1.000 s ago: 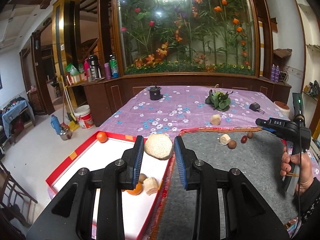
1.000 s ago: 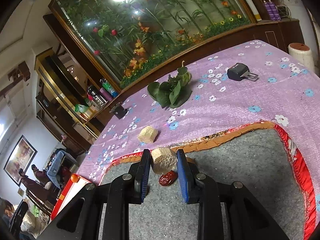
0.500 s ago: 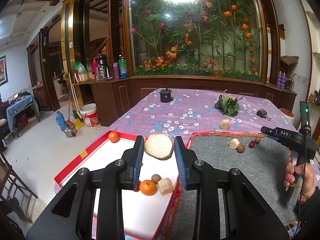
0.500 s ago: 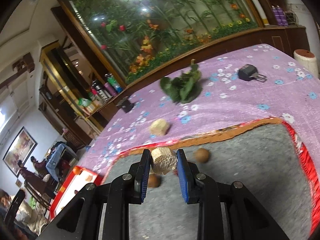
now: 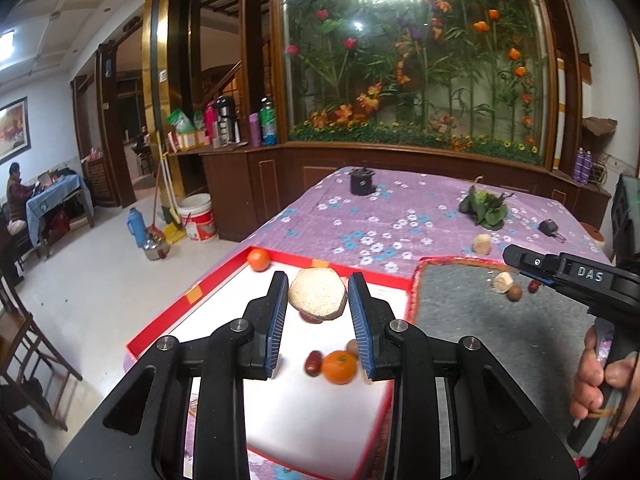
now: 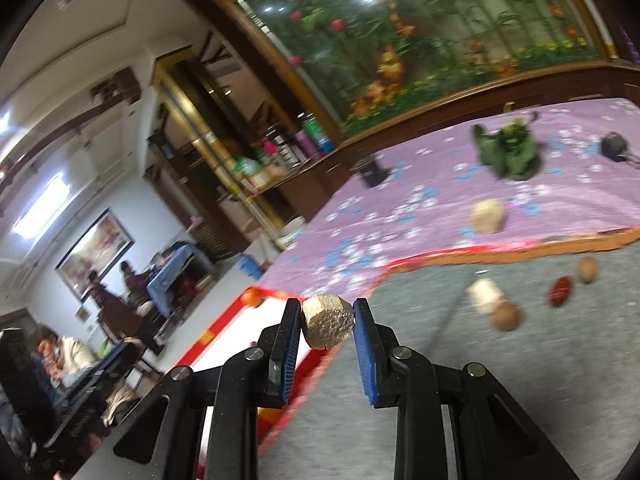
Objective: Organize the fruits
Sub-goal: 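Carry both textured beige balls from the mat over the white tray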
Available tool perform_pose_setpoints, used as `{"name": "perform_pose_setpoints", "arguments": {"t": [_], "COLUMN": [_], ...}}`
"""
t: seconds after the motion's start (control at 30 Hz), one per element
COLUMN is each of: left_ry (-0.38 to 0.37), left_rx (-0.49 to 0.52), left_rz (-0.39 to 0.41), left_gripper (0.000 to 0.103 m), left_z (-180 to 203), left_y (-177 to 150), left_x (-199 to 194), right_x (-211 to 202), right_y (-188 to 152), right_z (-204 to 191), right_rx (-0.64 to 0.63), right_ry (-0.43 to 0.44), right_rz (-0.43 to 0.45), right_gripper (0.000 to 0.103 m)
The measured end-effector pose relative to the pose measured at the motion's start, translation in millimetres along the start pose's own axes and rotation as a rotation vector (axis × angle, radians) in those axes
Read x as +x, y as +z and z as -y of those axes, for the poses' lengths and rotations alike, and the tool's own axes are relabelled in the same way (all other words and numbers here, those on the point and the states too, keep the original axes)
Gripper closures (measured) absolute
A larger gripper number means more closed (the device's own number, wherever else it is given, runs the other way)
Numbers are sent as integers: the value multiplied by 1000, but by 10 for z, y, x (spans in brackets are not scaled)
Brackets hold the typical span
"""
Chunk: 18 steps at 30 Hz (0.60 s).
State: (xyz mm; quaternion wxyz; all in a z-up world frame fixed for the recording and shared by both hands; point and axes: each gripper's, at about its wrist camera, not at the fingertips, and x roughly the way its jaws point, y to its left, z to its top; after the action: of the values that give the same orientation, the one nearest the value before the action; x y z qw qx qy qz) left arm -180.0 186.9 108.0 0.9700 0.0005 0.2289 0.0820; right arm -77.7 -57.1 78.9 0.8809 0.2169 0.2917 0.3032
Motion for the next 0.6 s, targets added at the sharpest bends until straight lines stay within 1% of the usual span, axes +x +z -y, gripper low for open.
{"name": "perform_pose_setpoints", "arguments": {"t": [0.13,0.33,0.6], "left_ry": [22,46,76], "left_rx": [-27,-51,-68], "left_rz": [-18,-36,-61], "left_gripper": [73,73,73], "left_z": [-151,-318,-469], "left_y": [-42,-88,-123], "left_x": [85,179,300], "right_x": [216,495,800], "right_y": [-44,-79,-105], "right_z": [-244,-609,-951], "right_rx": [-20,-68,-104], "right_ry": [54,111,166], "right_rz": [-41,-77,-111], "right_gripper": [78,78,78]}}
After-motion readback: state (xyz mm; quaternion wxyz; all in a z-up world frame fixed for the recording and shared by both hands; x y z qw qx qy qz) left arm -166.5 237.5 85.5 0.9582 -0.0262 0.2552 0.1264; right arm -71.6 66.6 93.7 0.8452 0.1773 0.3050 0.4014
